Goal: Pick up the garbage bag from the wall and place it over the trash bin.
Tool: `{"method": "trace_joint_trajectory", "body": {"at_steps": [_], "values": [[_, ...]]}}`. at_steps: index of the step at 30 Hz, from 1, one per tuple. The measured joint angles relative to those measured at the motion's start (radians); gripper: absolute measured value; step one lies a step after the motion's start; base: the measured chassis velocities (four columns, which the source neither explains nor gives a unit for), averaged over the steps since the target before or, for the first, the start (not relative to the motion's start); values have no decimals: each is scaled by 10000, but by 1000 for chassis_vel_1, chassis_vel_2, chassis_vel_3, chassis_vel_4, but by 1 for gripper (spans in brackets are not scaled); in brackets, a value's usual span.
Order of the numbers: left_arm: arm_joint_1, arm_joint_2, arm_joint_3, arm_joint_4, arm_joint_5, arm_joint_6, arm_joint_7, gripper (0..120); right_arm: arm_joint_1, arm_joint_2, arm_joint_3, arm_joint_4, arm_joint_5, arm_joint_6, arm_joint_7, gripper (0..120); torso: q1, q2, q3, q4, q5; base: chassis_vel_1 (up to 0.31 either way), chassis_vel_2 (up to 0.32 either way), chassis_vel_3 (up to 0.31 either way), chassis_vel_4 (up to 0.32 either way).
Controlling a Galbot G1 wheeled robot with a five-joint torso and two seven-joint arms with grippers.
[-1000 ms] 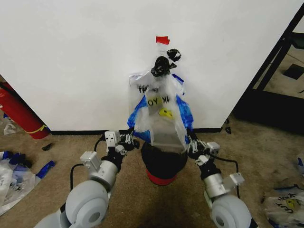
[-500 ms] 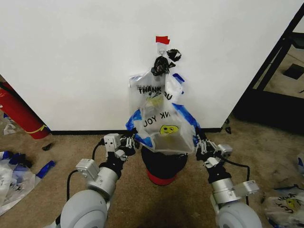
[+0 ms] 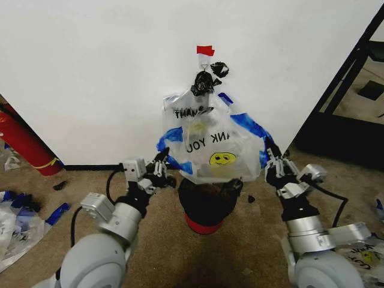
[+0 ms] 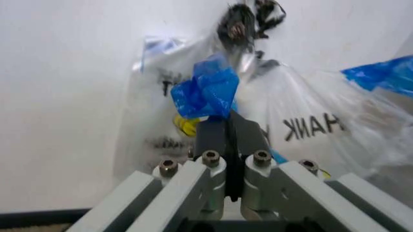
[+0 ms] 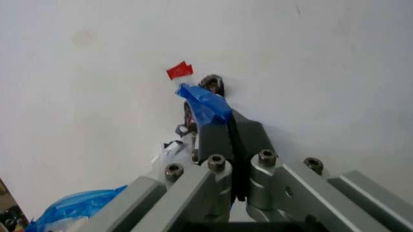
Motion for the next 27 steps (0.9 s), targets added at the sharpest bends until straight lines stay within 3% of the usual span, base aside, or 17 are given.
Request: {"method": "trace_joint_trajectory", "body": {"at_steps": [14,27], "values": [[445,-227,-138,19,-371,91,-151,0,-898,237,-126,194,122,-174,116,0,0,0,0,-1,1,0,0,0,0],[1086,-1295,426,628,403,-359,-100,0,-894,712,-507,-1460,-449,277,122,0,0,0,-1,1,2,0,0,0,0]]}}
